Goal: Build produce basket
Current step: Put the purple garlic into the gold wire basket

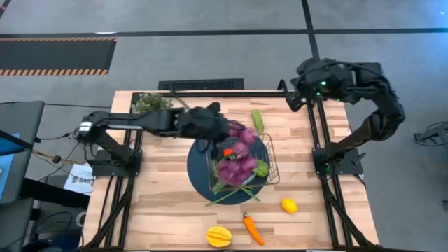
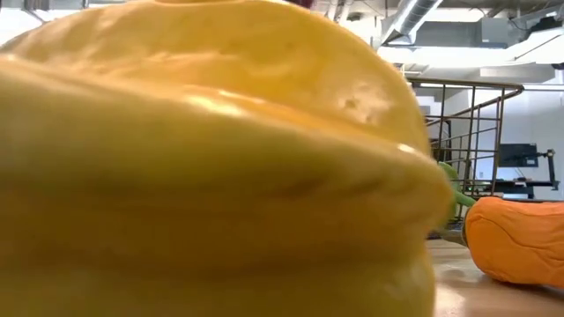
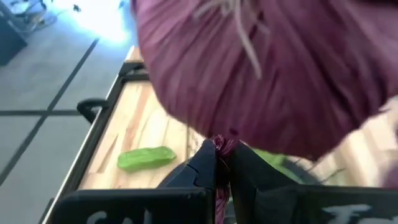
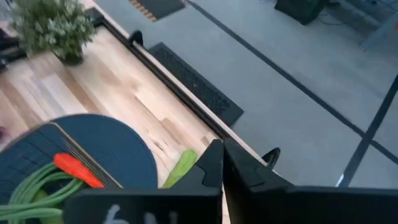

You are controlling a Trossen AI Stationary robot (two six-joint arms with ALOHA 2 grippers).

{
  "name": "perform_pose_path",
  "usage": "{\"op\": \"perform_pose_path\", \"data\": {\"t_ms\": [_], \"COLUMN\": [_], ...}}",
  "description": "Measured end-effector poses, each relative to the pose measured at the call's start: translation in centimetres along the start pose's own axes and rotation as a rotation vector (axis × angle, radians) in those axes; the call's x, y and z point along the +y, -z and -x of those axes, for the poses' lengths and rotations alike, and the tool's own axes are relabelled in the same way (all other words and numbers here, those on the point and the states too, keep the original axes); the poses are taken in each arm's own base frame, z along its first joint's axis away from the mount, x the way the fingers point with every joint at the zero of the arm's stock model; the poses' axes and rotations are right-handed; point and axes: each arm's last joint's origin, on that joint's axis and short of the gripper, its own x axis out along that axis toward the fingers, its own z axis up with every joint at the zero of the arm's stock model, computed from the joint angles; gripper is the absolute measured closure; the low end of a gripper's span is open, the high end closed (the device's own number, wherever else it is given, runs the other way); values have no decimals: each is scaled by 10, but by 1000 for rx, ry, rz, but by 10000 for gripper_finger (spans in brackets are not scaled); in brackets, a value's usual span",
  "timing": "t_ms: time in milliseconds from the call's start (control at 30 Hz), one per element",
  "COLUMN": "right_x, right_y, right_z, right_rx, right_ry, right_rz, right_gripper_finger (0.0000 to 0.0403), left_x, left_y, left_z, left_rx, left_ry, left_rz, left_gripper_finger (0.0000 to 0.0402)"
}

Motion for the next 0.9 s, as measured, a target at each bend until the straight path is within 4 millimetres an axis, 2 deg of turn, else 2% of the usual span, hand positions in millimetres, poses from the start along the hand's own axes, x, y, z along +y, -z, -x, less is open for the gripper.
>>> {"op": "perform_pose_path", "data": {"t_ms": [167,333,433,667,900], "right_x": [-2,1,1,2,2], "right_y": [4,6,6,6,6], "right_z": [12,15,15,15,15], "right_rx": [-24,-28,-29,-29,-28], "right_ry": [-40,-64,-66,-66,-65], "right_rz": [-4,18,37,46,48], "right_gripper_finger": [391,393,392,396,398], "left_x": [13,9,0,-7,-13], "left_y": [15,36,45,61,65], "left_z": [-45,-77,-83,-77,-75], "left_rx": [72,184,247,433,472], "left_ry": [-21,52,81,84,104], "left_rz": [-35,-26,-38,-65,-52], "left_gripper_finger": [401,401,401,401,401]}}
